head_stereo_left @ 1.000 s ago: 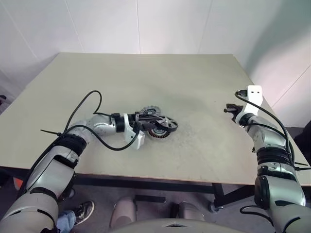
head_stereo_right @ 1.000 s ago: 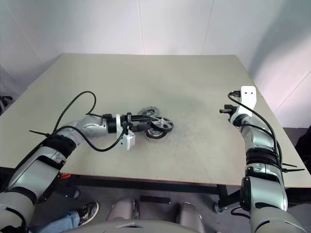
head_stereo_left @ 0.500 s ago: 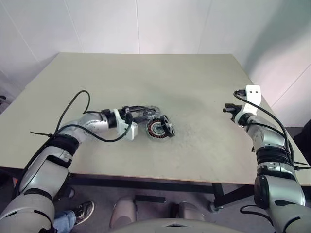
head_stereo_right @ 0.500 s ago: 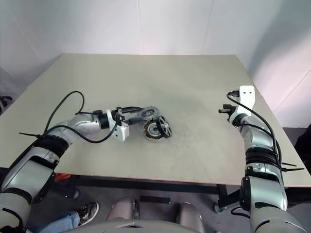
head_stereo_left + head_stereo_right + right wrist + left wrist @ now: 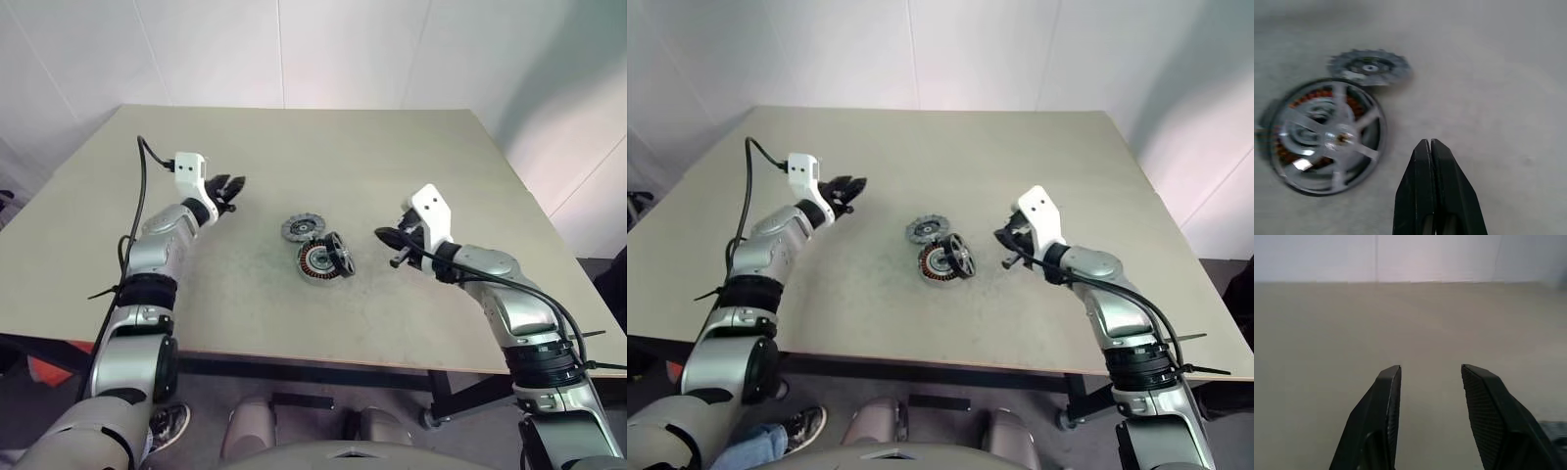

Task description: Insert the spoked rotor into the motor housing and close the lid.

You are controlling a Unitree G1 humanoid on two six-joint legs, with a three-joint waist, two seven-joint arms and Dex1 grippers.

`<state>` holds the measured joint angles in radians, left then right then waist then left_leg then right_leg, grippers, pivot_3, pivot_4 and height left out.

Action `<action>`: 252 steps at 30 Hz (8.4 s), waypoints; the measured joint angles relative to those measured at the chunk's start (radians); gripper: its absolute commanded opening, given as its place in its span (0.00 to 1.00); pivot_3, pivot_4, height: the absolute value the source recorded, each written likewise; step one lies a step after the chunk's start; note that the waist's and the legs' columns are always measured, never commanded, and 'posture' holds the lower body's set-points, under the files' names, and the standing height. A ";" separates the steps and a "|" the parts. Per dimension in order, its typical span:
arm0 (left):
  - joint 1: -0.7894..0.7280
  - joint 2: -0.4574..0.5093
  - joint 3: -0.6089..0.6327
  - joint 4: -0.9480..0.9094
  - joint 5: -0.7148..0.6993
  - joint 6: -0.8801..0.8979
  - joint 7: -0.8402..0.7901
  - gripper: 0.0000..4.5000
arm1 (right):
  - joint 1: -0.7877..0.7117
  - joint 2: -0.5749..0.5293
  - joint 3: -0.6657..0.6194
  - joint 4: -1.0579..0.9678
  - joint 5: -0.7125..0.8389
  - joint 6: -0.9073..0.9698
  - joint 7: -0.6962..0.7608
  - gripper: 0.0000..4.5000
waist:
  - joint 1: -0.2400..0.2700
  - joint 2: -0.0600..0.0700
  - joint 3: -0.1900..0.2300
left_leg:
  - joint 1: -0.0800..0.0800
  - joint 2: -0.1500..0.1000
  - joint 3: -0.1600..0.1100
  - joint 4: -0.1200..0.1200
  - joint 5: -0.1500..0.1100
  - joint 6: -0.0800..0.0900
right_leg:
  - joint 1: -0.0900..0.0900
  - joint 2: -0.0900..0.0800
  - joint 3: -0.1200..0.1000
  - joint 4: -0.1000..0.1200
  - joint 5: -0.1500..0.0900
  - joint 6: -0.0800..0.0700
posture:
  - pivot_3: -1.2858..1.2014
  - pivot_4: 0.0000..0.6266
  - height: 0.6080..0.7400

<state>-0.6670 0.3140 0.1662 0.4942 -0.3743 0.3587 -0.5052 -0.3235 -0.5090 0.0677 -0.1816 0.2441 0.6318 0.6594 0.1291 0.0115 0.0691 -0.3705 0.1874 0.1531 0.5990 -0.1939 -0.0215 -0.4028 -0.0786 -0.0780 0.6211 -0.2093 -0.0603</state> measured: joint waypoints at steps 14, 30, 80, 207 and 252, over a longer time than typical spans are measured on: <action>0.094 -0.046 0.032 -0.117 -0.017 0.116 0.125 0.46 | -0.081 0.086 0.130 -0.066 0.034 0.173 0.009 0.00 | -0.005 0.000 0.000 | 0.001 0.001 -0.001 -0.001 0.000 -0.001 | 0.001 0.001 0.000 -0.002 -0.004 0.007 | 0.52 0.00 1.00; 0.116 0.002 0.086 -0.114 0.002 0.107 0.164 0.46 | -0.156 0.211 0.255 0.008 0.017 0.223 -0.031 0.00 | -0.005 -0.001 0.000 | 0.001 0.001 -0.002 -0.002 0.000 -0.001 | 0.002 0.002 0.000 -0.003 -0.003 0.007 | 0.52 0.00 1.00; 0.085 -0.086 0.034 0.003 0.044 0.032 0.141 0.46 | -0.069 -0.137 0.181 -0.187 -0.007 0.184 0.111 0.00 | -0.002 -0.002 0.000 | 0.002 0.001 -0.002 -0.001 0.001 -0.001 | 0.004 0.002 0.000 -0.003 -0.003 0.006 | 0.52 0.00 1.00; 0.105 -0.061 0.022 -0.024 0.067 0.034 0.139 0.47 | -0.114 0.119 0.241 0.089 -0.047 0.107 0.042 0.50 | -0.004 -0.002 0.000 | 0.003 0.001 -0.003 -0.001 0.001 -0.001 | 0.006 0.003 0.000 -0.004 0.000 0.001 | 0.52 0.00 1.00; 0.152 -0.123 0.027 -0.058 0.067 0.000 0.183 0.47 | -0.621 -0.092 0.550 0.805 -0.770 -1.374 0.300 0.99 | -0.033 -0.005 0.000 | -0.009 0.002 -0.002 0.015 -0.008 0.014 | -0.001 0.001 -0.001 0.003 0.001 -0.001 | 0.52 0.00 1.00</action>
<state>-0.5146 0.1912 0.1937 0.4360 -0.3073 0.3591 -0.3219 -0.9442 -0.6011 0.6176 0.6231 -0.5261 -0.7422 0.9590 0.0958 0.0065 0.0687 -0.3795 0.1896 0.1510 0.6137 -0.2014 -0.0079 -0.4036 -0.0776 -0.0790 0.6236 -0.2087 -0.0610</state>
